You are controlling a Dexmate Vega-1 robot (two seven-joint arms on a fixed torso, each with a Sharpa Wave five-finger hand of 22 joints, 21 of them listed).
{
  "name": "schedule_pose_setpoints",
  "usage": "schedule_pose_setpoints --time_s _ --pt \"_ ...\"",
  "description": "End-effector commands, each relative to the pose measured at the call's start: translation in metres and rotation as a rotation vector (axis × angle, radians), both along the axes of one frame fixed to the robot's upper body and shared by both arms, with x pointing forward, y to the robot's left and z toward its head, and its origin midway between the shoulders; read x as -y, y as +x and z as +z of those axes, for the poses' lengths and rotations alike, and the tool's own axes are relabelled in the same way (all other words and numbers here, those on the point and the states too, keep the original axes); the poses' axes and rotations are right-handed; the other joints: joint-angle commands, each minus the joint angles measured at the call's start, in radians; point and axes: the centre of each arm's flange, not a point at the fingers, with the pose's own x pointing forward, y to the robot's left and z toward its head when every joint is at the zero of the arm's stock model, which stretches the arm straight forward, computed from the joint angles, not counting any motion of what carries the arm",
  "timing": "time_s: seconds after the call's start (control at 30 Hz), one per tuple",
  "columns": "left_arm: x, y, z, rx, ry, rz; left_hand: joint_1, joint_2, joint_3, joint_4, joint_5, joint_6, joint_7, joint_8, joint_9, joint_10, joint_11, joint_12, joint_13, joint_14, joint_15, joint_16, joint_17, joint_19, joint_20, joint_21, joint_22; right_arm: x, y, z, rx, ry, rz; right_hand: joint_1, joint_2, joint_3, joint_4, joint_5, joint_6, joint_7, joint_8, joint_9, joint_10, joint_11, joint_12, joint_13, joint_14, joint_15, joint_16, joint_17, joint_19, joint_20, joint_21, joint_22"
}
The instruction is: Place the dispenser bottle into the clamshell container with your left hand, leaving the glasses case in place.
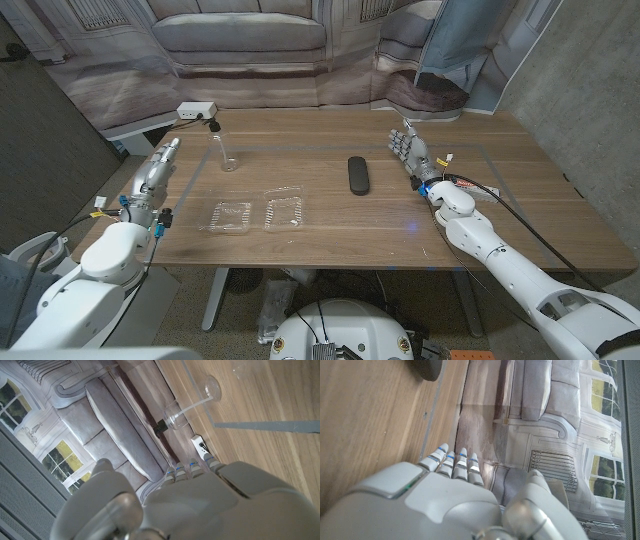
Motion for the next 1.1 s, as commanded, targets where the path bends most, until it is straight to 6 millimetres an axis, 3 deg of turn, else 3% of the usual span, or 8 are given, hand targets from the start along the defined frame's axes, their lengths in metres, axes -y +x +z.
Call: schedule_pose_setpoints --time_s 0.03,1.1 --pt "-0.010 0.008 0.003 -0.007 -0.015 0.009 0.006 -0.004 -0.006 0.003 0.002 -0.009 -0.003 0.001 0.002 -0.006 -0.001 -0.001 0.005 -0.002 -0.001 -0.002 0.004 -0.012 0.004 -0.003 0.003 -0.004 0.002 0.001 -0.001 0.002 0.003 0.005 0.011 -0.002 -0.001 0.001 0.008 -0.001 0.000 0.004 0.010 -0.002 -0.002 0.004 0.012 0.000 -0.004 0.001 0.012 -0.019 -0.004 0.005" --pt "-0.033 0.016 0.000 -0.006 -0.074 0.029 -0.007 -0.019 -0.028 0.007 0.005 -0.034 -0.008 -0.007 0.002 -0.018 -0.001 -0.005 0.004 -0.013 -0.002 -0.005 0.004 -0.017 0.018 -0.016 0.004 -0.009 0.000 -0.002 0.007 0.020 0.007 0.007 0.013 -0.005 -0.003 -0.001 0.014 -0.002 0.001 0.004 0.015 -0.003 -0.002 0.004 0.017 -0.001 -0.004 0.001 0.016 -0.019 -0.005 0.005"
